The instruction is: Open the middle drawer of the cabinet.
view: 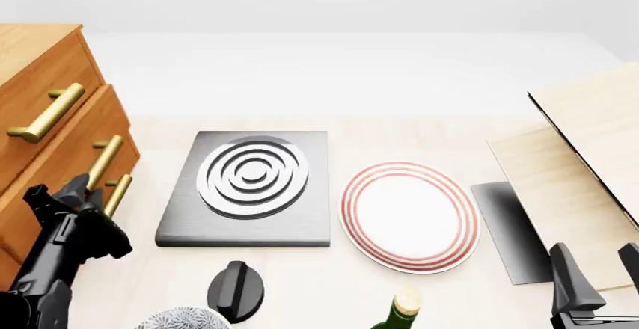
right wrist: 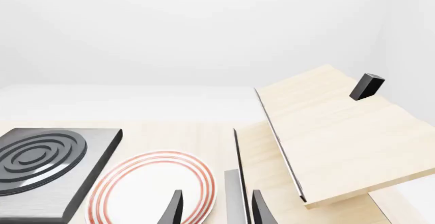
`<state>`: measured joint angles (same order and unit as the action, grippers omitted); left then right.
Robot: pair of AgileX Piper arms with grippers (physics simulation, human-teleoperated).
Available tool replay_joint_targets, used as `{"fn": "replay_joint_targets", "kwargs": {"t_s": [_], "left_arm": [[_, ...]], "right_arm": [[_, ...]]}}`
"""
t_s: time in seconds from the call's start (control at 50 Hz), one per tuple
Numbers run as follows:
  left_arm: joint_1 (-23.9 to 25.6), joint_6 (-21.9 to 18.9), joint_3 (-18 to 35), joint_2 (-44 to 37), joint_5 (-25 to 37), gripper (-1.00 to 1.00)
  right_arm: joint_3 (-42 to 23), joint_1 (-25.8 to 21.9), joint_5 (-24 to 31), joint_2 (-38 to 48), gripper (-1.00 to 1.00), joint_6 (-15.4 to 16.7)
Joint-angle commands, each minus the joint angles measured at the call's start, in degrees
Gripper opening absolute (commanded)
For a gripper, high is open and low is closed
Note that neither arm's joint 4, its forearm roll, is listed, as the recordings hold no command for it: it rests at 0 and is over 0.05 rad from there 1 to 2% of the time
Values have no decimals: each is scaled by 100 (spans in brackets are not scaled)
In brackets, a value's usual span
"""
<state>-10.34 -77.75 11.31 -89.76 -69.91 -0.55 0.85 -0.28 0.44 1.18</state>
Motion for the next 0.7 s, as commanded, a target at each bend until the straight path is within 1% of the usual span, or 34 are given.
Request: {"fn": "replay_joint_targets", "kwargs": {"t_s": [0.02, 0.22, 0.46, 0.7], "left_arm": [[443, -44, 319, -211, 1, -100], [502, -124, 367, -274, 1, -100], [574, -208, 301, -253, 1, -100], [595, -195, 279, -257, 1, -100]], "right_arm": [[12, -25, 8, -7, 100, -27], [12, -26, 13, -11, 100, -22], [12, -25, 11, -9, 100, -22], [14, -25, 10, -11, 100, -25]]}}
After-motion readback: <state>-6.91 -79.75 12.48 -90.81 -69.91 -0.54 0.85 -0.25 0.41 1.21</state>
